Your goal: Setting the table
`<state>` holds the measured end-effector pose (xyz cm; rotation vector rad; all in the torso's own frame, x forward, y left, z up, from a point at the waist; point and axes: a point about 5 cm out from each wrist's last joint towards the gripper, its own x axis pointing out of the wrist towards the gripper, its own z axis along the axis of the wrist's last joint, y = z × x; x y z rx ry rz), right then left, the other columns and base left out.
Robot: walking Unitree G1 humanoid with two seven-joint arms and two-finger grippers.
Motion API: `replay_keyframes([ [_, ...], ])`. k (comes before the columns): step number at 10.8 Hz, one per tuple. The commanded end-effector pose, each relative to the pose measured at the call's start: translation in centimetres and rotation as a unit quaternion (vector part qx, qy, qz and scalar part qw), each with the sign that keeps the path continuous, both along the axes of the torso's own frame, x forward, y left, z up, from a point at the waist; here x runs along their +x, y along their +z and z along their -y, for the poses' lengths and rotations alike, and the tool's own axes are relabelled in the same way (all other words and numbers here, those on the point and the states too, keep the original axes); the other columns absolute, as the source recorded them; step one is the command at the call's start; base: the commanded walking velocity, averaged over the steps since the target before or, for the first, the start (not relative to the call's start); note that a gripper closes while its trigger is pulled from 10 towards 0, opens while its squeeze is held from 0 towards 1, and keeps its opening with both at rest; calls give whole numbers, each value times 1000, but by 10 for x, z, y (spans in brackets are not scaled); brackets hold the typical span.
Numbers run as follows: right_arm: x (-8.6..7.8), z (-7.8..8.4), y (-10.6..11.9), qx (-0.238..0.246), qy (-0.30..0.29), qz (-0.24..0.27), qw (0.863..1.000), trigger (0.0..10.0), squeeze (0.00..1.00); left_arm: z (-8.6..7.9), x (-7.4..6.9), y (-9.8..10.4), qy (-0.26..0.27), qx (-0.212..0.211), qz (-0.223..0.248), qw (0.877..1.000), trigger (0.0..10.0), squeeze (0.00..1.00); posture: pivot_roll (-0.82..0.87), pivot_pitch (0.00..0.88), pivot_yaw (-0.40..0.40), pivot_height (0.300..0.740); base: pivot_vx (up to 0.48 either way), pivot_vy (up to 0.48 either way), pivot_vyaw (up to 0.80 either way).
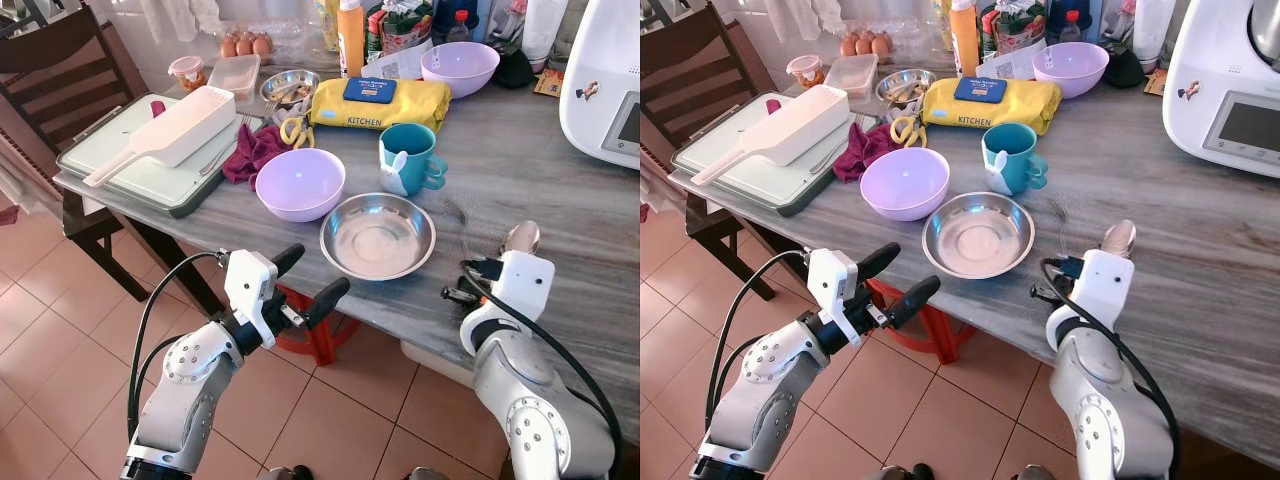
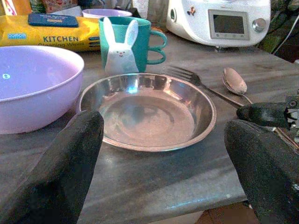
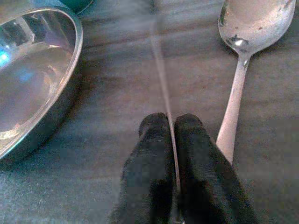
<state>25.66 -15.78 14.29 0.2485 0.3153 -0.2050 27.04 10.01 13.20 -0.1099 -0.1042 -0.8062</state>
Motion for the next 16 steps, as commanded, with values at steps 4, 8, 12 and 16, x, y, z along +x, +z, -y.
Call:
replay_keyframes([
  [4, -6, -8, -15, 38, 8, -42, 998, 0, 0, -4, 1, -3, 6, 8, -4, 1000, 10000, 0, -114, 124, 156, 740, 0, 0, 0],
  [8, 0, -21, 1, 137, 19, 9, 990, 0, 0, -4, 1, -3, 5, 14, 0, 1000, 10000, 0, -112, 126, 156, 740, 0, 0, 0],
  [12, -11, -24, -1, 276, 9, 34, 961, 0, 0, -3, 0, -3, 2, 17, 2, 1000, 10000, 0, -110, 126, 162, 740, 0, 0, 0],
  [16, -21, -25, -9, 417, -18, 31, 908, 39, 0, 0, 2, -2, -7, 18, 4, 1000, 10000, 0, -125, 122, 171, 740, 0, 0, 0],
])
